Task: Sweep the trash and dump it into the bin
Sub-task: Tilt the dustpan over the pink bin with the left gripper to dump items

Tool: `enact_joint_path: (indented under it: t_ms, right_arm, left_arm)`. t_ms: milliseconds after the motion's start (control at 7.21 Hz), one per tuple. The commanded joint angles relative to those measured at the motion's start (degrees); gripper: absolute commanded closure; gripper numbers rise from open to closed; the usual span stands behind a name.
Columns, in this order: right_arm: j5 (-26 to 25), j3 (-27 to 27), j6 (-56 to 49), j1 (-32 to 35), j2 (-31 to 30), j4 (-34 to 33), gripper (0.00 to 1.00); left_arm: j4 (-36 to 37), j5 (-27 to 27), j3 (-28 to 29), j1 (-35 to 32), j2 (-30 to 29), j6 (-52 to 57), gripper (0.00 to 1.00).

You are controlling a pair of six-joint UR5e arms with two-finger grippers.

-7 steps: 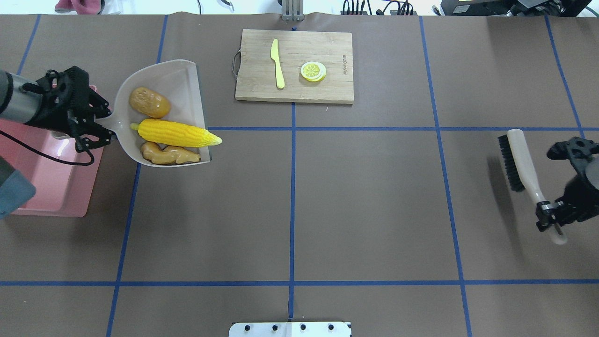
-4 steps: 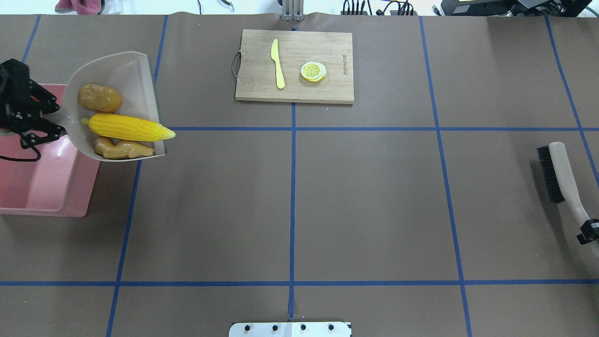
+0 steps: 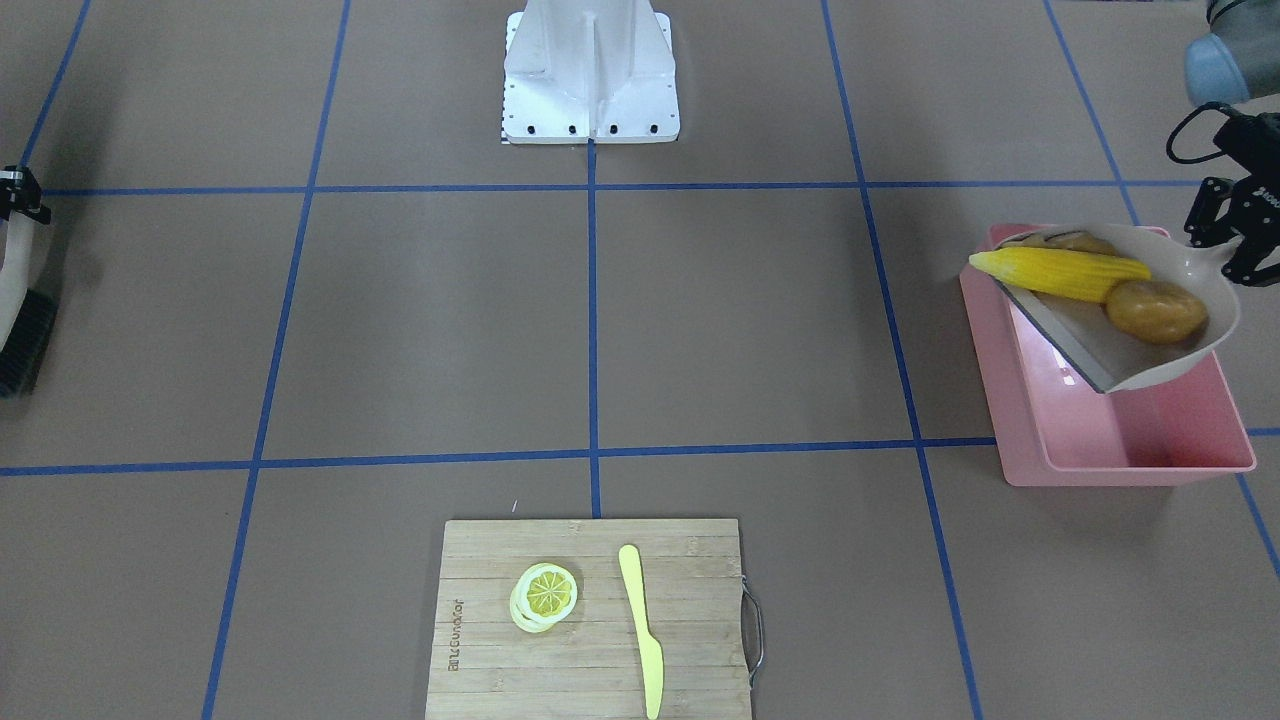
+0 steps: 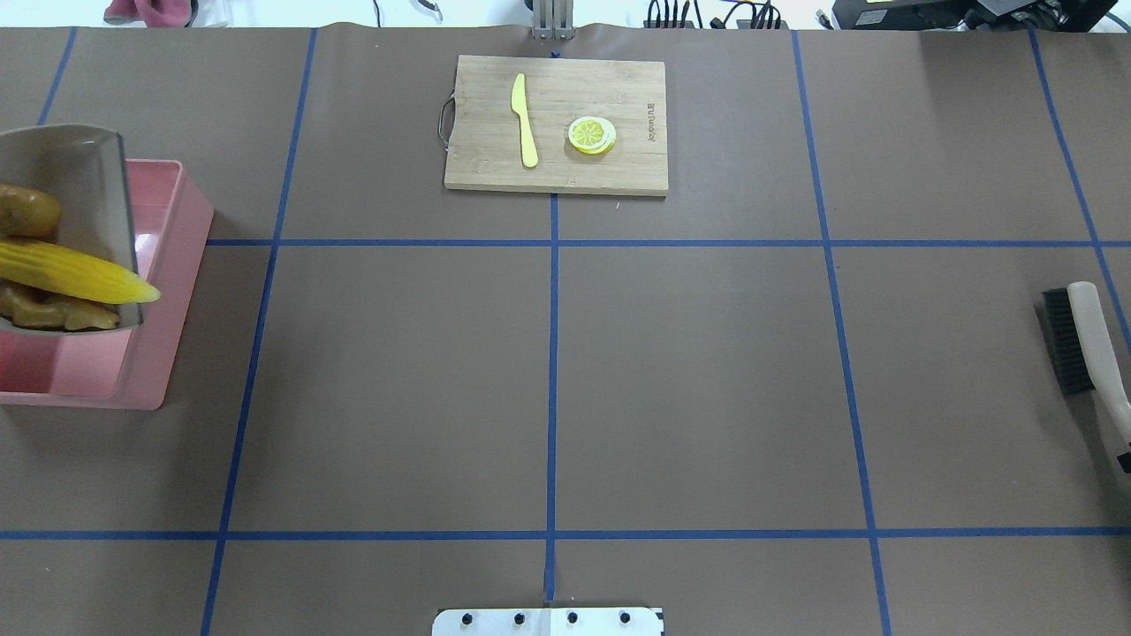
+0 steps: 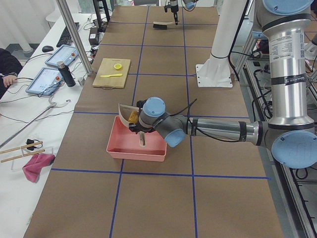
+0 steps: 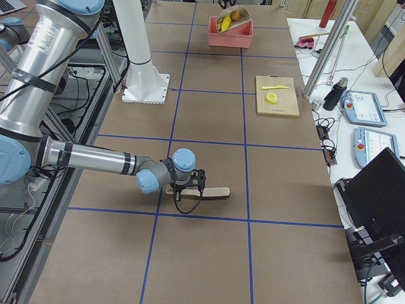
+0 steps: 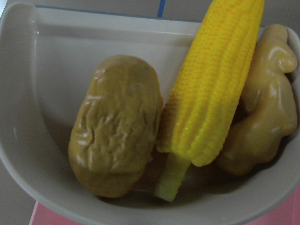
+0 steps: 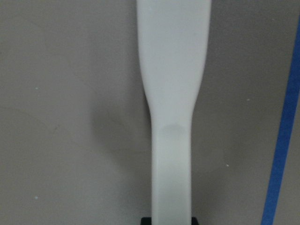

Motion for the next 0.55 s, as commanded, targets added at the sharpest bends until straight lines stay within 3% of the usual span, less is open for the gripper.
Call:
enact_joint_path:
  t_ms: [0, 277, 416]
  right_arm:
    - [0.55, 0.17, -0.04, 1.00, 0.32, -0.16, 0.45]
    - [0.64, 0.70, -0.04, 1.45, 0.58, -0.25, 0.42]
    - [1.51, 0.88, -0.04, 2.40, 0.58, -0.25, 0.27]
  left_arm:
    - [0.00, 0.20, 6.28, -6.78, 0.61, 13.86, 1.00]
    - [0.53, 6.05, 7.55, -7.78, -1.31, 24.17, 1.00]
    - [0.35, 8.87, 6.93, -7.52, -3.76, 26.03, 1.00]
